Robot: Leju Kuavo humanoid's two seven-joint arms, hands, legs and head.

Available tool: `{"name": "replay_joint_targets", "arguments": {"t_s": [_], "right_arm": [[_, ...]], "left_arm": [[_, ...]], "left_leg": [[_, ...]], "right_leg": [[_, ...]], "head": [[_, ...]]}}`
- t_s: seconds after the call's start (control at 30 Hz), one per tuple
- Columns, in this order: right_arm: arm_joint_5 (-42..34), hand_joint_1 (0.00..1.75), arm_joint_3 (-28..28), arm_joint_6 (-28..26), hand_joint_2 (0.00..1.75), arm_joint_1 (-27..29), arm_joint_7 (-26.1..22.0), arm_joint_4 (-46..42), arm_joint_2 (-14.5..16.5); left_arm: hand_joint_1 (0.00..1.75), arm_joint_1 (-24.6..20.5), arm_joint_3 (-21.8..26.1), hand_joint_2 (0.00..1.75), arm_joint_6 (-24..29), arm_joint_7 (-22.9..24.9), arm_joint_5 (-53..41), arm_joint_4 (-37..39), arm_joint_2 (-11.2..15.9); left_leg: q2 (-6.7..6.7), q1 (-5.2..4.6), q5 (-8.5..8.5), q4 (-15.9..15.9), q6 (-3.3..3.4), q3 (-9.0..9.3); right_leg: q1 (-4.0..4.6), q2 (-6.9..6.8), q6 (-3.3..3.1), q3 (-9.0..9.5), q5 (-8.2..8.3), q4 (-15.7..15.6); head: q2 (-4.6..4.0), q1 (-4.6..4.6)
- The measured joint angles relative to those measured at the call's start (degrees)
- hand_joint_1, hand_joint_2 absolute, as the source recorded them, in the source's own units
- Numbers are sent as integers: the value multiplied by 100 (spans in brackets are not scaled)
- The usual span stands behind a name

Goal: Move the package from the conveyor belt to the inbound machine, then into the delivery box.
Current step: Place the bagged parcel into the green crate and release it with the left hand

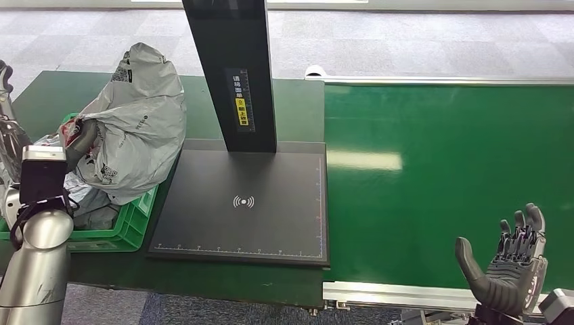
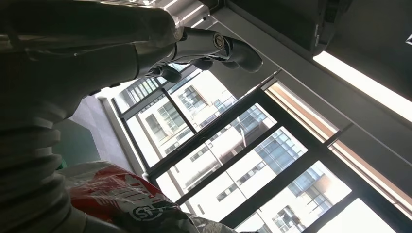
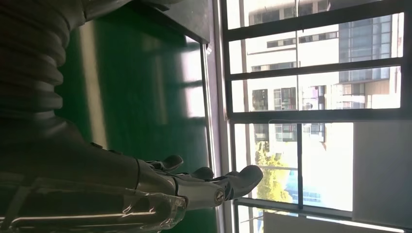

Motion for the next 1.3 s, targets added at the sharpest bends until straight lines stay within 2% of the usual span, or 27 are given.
{"name": "replay_joint_targets", "arguments": {"t_s": [0.43,0.67,0.87,0.9,1.0,1.03,1.3], "right_arm": [[0,0,-4,-14,175,10,-2,-19,-4],[-2,0,-3,-31,175,11,-2,-33,-9],[-2,0,-2,-31,175,11,-2,-33,-9],[-2,0,-2,-31,175,11,-2,-33,-9],[-8,0,-2,-12,175,-2,-1,-33,-12],[-11,0,-2,-3,175,-8,0,-33,-13],[-13,0,-2,6,175,-18,0,-33,-12]], "left_arm": [[0,-1,-56,175,-76,4,21,6,1],[0,0,-127,175,-592,240,107,145,43],[0,0,-136,175,-616,250,114,158,46],[7,0,-148,175,-630,256,120,174,48],[137,-21,-245,175,-813,399,151,393,74],[175,-41,-273,175,-856,451,169,493,83],[175,-190,-267,175,-775,473,265,903,134]], "left_leg": [[0,0,0,0,0,0],[0,0,0,0,0,0],[0,0,0,0,0,0],[0,0,0,0,0,0],[0,0,0,0,0,0],[0,0,0,0,0,0],[0,0,0,0,0,0]], "right_leg": [[0,0,0,0,0,0],[0,0,0,0,0,0],[0,0,0,0,0,0],[0,0,0,0,0,0],[0,0,0,0,0,0],[0,0,0,0,0,0],[0,0,0,1,0,0]], "head": [[0,0],[0,-1],[0,0],[0,-1],[0,-2],[0,-1],[0,-1]]}}
